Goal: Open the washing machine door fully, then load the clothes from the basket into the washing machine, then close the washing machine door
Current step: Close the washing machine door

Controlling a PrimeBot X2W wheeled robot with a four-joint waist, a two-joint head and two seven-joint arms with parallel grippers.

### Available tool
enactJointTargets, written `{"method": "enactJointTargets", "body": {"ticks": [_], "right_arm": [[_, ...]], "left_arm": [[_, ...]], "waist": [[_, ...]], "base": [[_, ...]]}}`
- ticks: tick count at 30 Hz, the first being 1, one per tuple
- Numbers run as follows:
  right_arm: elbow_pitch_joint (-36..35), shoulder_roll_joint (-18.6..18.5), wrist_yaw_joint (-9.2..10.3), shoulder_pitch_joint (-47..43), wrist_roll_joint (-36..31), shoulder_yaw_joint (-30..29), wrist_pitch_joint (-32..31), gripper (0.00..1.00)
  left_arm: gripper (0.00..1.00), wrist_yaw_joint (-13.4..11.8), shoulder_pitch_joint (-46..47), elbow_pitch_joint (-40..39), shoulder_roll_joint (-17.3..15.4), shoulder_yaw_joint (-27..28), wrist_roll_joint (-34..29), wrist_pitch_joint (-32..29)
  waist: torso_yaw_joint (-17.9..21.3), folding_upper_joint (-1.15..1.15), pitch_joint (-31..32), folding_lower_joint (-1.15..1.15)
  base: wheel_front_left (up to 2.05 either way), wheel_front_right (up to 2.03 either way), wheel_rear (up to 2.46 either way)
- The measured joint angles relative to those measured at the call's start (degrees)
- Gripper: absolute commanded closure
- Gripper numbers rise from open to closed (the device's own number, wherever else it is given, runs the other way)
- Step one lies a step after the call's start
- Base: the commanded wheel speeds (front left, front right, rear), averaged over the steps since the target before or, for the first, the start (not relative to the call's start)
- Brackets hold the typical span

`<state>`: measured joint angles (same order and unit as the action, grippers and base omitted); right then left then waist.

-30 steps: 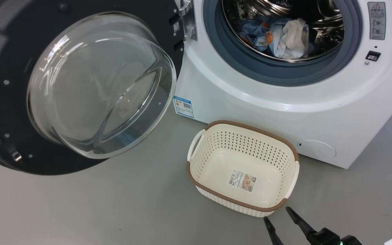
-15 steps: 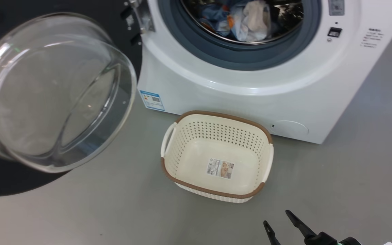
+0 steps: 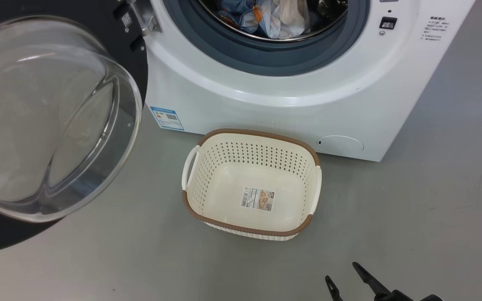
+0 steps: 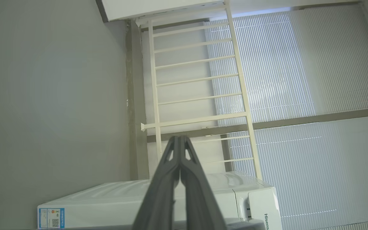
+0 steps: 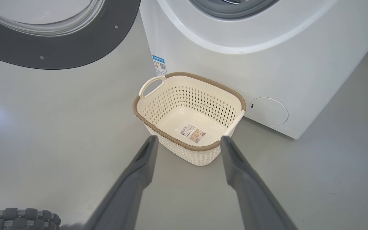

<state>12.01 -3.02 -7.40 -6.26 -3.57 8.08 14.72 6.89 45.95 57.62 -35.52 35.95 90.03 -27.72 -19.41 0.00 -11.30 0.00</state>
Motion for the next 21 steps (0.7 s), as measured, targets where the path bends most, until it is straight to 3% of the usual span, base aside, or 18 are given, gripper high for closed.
{"method": "enactJointTargets", "body": {"ticks": [9,21], "right_arm": [[0.08,0.01,0.0,-0.05,-1.01,-0.29,0.0,0.0],[0.37,0.01,0.0,-0.59,-1.41,-0.21,0.0,0.0]], "left_arm": [[1.0,0.0,-2.46,2.43,0.71,-0.54,-0.15,-1.57],[1.0,0.01,-2.89,2.14,2.97,-1.72,0.31,-9.9]], "waist": [[-0.99,0.0,0.58,0.0],[-1.17,0.0,1.13,0.0]], "base": [[0.0,0.0,0.0],[0.0,0.0,0.0]]}}
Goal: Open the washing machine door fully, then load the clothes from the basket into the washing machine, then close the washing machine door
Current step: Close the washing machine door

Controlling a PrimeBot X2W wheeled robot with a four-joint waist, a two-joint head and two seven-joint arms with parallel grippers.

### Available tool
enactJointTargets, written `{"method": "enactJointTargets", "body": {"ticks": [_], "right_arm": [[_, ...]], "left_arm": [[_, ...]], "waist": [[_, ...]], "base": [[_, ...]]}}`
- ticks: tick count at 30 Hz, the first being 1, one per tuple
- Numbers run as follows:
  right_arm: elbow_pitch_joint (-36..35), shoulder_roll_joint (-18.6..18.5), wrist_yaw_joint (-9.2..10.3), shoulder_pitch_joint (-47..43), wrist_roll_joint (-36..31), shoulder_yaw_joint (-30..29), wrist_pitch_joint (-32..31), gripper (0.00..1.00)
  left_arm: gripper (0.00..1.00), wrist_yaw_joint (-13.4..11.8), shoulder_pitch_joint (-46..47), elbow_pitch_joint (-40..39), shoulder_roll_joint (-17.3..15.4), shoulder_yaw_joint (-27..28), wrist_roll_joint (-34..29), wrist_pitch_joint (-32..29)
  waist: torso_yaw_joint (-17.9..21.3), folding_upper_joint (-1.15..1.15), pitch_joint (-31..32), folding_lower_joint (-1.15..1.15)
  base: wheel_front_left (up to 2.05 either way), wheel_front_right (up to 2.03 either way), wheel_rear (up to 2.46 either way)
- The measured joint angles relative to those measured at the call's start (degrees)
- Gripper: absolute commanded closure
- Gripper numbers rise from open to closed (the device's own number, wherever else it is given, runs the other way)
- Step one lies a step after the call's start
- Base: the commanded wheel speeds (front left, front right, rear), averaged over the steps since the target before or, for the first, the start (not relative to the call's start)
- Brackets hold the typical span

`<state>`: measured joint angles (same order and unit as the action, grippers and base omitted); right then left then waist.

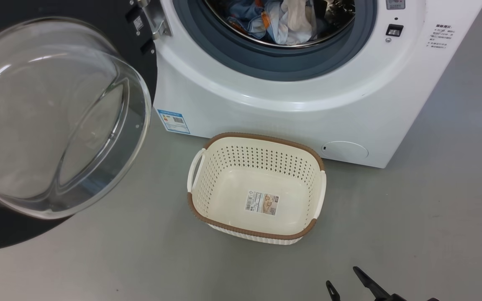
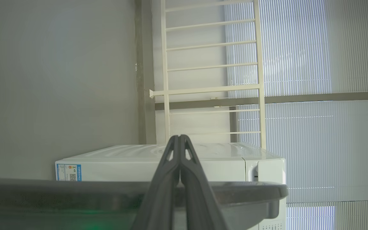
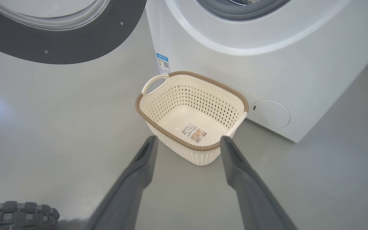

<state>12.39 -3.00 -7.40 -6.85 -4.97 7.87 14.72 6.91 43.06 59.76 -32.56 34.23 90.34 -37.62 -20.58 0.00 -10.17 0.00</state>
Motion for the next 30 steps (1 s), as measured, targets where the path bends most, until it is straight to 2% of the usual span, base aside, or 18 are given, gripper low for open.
{"method": "enactJointTargets", "body": {"ticks": [6,12,15,24,30], "right_arm": [[-0.13,0.01,0.0,-0.04,-0.02,-0.42,0.0,0.0],[-0.36,0.01,0.0,-0.03,-0.02,-0.98,0.0,0.0],[-0.34,0.01,0.0,-0.01,-0.01,-1.02,0.0,0.0],[-0.11,0.01,0.0,0.18,0.01,-0.98,0.0,0.0],[0.04,0.0,0.0,1.3,0.02,-1.26,0.0,0.0]], "left_arm": [[1.0,0.4,-0.64,0.02,-1.44,-1.45,1.13,-8.24],[1.0,0.41,-1.22,-0.71,-1.41,-1.69,2.01,-12.93],[1.0,0.41,-1.74,-1.45,-0.67,-1.12,3.45,-17.23],[1.0,0.41,-3.28,-5.32,1.57,-1.16,4.65,-22.9],[1.0,0.41,-6.56,-11.57,3.32,-2.6,4.14,-27.62]], "waist": [[0.1,0.0,-0.7,0.0],[-0.2,0.0,-1.07,0.0],[-0.87,0.0,-1.19,0.0],[-2.35,0.0,-1.17,0.0],[-2.83,0.0,-1.32,0.0]], "base": [[0.0,0.0,0.0],[0.0,0.0,0.0],[0.0,0.0,0.0],[0.0,0.0,0.0],[0.0,0.0,0.0]]}}
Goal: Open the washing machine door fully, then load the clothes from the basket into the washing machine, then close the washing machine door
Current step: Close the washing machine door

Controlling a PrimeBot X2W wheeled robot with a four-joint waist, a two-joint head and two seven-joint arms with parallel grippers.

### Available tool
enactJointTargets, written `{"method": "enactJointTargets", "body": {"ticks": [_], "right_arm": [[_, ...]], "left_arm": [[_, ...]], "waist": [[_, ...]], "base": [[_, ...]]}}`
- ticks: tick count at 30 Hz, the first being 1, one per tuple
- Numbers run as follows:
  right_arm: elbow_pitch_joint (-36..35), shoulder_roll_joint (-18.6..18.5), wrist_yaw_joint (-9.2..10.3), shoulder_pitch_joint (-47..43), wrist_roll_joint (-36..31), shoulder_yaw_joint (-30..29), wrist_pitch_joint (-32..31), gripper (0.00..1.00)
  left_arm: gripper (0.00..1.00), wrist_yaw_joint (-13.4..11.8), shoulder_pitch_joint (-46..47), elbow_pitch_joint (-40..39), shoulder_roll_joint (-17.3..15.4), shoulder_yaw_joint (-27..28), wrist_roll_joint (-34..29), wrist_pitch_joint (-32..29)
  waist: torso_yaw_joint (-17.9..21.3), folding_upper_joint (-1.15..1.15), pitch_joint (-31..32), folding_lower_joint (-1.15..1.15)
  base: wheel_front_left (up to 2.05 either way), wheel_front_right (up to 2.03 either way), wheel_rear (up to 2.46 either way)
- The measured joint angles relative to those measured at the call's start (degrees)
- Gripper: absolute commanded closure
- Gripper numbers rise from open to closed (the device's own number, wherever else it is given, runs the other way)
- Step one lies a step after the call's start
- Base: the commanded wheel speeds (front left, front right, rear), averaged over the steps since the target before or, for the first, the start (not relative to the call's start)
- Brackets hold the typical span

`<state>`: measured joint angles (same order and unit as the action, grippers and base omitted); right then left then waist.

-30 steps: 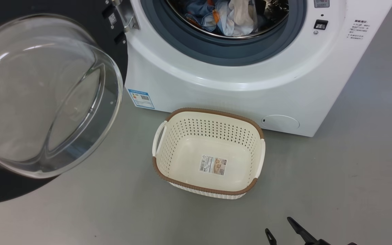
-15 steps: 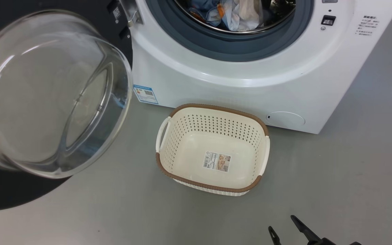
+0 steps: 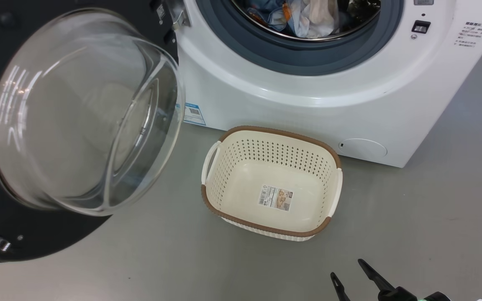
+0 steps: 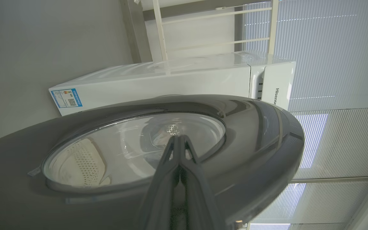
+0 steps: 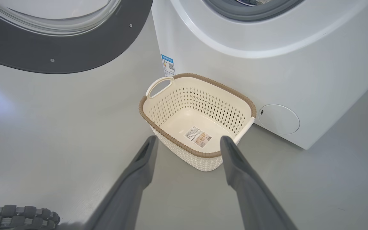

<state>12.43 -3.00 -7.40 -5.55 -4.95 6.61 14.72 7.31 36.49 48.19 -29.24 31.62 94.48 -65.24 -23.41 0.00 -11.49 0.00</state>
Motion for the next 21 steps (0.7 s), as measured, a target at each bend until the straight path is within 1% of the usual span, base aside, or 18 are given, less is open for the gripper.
{"method": "enactJointTargets", "body": {"ticks": [3,12,17,19,21], "right_arm": [[0.26,0.0,0.0,-0.01,0.0,-0.04,0.0,0.0],[-0.13,0.01,0.0,0.1,0.51,-0.47,0.0,0.0],[-0.34,-0.03,0.0,1.57,1.81,-0.23,0.0,0.0],[-0.33,0.0,0.0,2.09,2.14,0.21,0.0,0.0],[-0.43,-0.01,0.0,2.33,3.13,0.4,0.0,0.0]], "left_arm": [[1.0,0.0,-0.66,-3.36,1.79,-0.2,0.43,-2.74],[1.0,0.0,-6.72,-17.11,6.36,-0.69,3.43,-13.19],[1.0,-0.1,-10.0,-26.13,11.45,-1.77,5.79,-15.96],[1.0,-1.0,-11.85,-30.38,13.41,-2.35,6.14,-16.28],[1.0,-2.66,-13.91,-35.0,15.51,-2.82,6.5,-16.3]], "waist": [[-0.4,0.0,-0.04,0.0],[-0.19,0.0,-0.5,0.0],[-0.02,0.0,-0.66,0.0],[0.31,0.0,-0.58,0.0],[0.8,0.0,-0.5,0.0]], "base": [[0.0,0.0,0.0],[0.0,0.0,0.0],[0.0,0.0,0.0],[0.0,0.0,0.0],[0.0,0.0,0.0]]}}
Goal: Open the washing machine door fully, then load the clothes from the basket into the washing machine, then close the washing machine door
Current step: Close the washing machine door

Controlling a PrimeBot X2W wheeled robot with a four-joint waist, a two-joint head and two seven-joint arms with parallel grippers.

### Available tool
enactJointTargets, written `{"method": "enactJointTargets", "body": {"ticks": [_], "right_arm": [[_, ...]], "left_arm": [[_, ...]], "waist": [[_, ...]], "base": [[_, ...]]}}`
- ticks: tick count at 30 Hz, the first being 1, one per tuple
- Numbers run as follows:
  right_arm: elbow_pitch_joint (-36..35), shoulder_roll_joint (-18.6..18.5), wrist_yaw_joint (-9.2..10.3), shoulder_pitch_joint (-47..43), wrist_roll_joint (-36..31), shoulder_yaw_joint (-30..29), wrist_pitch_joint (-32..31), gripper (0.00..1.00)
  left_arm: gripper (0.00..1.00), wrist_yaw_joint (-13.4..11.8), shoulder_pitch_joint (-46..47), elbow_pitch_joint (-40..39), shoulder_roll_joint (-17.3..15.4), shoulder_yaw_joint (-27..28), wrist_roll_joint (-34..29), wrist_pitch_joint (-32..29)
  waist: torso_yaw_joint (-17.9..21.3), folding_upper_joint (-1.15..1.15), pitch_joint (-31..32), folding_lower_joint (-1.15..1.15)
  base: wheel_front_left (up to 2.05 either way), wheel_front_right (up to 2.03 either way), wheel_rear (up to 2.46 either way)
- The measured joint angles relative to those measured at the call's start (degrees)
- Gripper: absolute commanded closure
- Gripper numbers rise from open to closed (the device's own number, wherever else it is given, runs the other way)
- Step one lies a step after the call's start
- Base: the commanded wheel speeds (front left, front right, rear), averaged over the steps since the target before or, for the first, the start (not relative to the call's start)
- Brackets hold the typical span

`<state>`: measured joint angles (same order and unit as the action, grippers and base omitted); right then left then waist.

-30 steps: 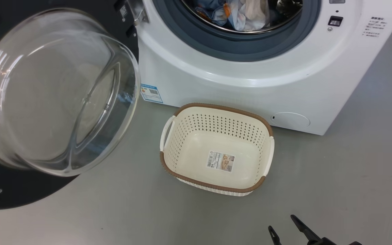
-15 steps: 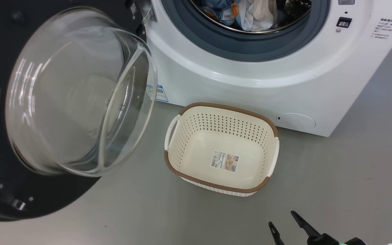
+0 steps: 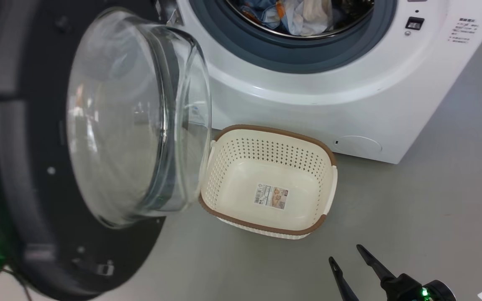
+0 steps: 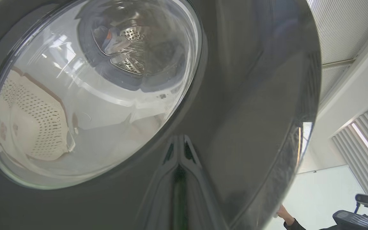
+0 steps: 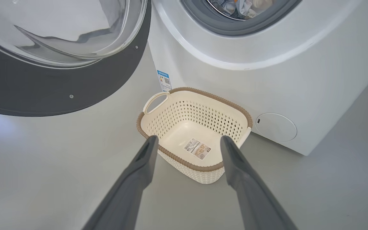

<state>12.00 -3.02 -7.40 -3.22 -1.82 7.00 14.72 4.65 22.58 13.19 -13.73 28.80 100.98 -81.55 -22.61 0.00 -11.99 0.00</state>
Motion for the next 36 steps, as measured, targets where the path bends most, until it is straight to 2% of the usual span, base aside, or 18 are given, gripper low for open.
{"method": "enactJointTargets", "body": {"ticks": [4,9,13,17,21,28,36], "right_arm": [[-0.18,0.0,0.0,0.29,1.48,0.09,0.0,0.0],[-0.37,-0.02,0.0,1.09,2.19,0.12,0.0,0.0],[-0.51,-0.03,0.0,1.09,2.6,0.76,0.0,0.0],[-1.25,0.0,0.0,1.09,4.19,1.38,0.0,0.0],[-2.05,0.0,0.0,1.03,4.54,1.51,0.0,0.0],[-3.38,0.01,0.0,-0.6,5.04,1.36,0.0,0.0],[-3.69,0.07,0.0,-1.82,5.52,2.14,0.0,0.0]], "left_arm": [[1.0,-2.98,-3.36,-9.15,4.46,-1.37,1.23,0.52],[1.0,-2.59,-5.06,-16.38,10.0,-5.28,-1.23,4.14],[1.0,-1.26,-6.07,-17.68,11.73,-10.29,-3.39,8.42],[1.0,0.64,-6.25,-17.66,11.95,-15.37,-5.5,14.92],[1.0,1.66,-6.25,-16.44,11.92,-20.79,-6.24,25.1],[1.0,2.09,-5.03,-14.15,11.77,-27.17,-5.83,38.46],[1.0,2.1,3.94,-7.19,11.51,-34.9,-6.3,50.53]], "waist": [[1.21,0.0,-0.19,0.0],[2.87,0.0,-0.52,0.0],[4.5,0.0,-0.46,0.0],[6.61,0.0,-0.18,0.0],[9.25,0.0,0.15,0.0],[14.52,0.0,0.76,0.0],[19.94,0.0,1.36,0.0]], "base": [[0.0,0.0,0.0],[0.0,0.0,0.0],[0.0,0.0,0.0],[0.0,0.0,0.0],[0.0,0.0,0.0],[0.0,0.0,0.0],[0.0,0.0,0.0]]}}
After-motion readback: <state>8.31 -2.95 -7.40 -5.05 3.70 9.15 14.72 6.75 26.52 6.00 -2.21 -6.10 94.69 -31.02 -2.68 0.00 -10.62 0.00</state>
